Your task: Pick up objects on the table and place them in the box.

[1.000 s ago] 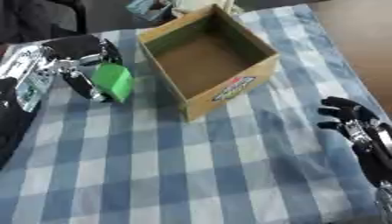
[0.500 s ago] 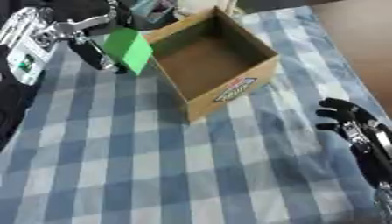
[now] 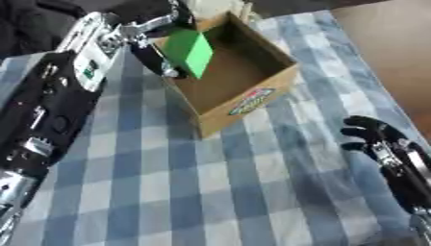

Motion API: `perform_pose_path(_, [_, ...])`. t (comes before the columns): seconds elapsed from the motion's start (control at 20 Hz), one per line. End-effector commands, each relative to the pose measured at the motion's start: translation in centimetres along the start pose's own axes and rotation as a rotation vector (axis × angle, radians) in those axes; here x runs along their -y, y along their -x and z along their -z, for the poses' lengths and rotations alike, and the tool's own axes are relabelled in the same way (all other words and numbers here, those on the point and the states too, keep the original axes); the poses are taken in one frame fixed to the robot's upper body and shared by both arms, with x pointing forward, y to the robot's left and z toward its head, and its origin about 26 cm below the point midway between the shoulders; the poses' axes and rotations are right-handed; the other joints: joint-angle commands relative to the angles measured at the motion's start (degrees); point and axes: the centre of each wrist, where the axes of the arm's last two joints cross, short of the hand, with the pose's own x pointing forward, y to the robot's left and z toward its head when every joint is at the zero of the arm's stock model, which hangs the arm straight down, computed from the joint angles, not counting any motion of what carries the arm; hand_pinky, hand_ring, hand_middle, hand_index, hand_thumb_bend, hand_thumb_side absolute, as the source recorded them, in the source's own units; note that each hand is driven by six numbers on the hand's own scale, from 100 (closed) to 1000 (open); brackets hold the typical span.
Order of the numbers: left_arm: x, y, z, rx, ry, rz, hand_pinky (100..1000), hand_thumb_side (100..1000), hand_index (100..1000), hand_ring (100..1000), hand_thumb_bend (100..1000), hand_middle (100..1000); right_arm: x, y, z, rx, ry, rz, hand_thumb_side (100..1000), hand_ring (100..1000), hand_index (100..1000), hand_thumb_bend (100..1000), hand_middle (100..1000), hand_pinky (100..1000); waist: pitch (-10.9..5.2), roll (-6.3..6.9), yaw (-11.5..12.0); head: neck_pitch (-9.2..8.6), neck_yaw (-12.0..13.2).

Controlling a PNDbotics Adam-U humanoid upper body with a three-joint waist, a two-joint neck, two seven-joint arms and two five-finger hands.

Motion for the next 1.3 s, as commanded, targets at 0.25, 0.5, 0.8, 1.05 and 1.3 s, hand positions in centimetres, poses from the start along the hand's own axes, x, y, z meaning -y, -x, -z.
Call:
perform_pose_path(0.25, [0.5, -1.5, 1.9, -0.019, -0.051, 0.067, 753, 100, 696, 613, 533, 522, -0.1, -0.6, 0.6, 0.031, -0.021, 0.007, 739, 828, 853, 100, 812, 720, -0.59, -0.09, -1.13, -1.34, 0.65])
perform_pose_path(0.5, [1.0, -1.9, 2.2, -0.027, -0.097, 0.117, 819, 326, 880, 758, 764, 731, -0.1, -0.6, 0.6, 0.031, -0.019, 0.008, 739, 828, 853, 100, 812, 720, -0.57, -0.09, -1.35, -1.43, 0.55])
perform_pose_path(0.8, [-0.1, -2.0, 1.7, 0.009, -0.187, 0.158, 857, 526, 920, 808, 1000, 804, -0.1, -0.6, 0.6, 0.03, -0.017, 0.007, 737, 828, 854, 100, 812, 720, -0.68, -0.05, -0.83, -1.41, 0.23])
perform_pose_path(1.05, [-3.0, -1.7, -0.3, 0.04, -0.317, 0.196, 846, 338, 900, 760, 810, 752, 0.2, -0.6, 0.5, 0.029, -0.008, 0.0, 735, 828, 854, 100, 812, 721, -0.68, -0.12, 0.02, -1.31, -0.43])
perform_pose_path(1.3, [-3.9, -0.5, -4.0, 0.038, -0.477, 0.177, 852, 251, 889, 727, 620, 722, 0.7, -0.7, 0.4, 0.03, 0.022, -0.012, 729, 828, 854, 100, 812, 721, -0.75, -0.25, 1.44, -1.17, -1.24])
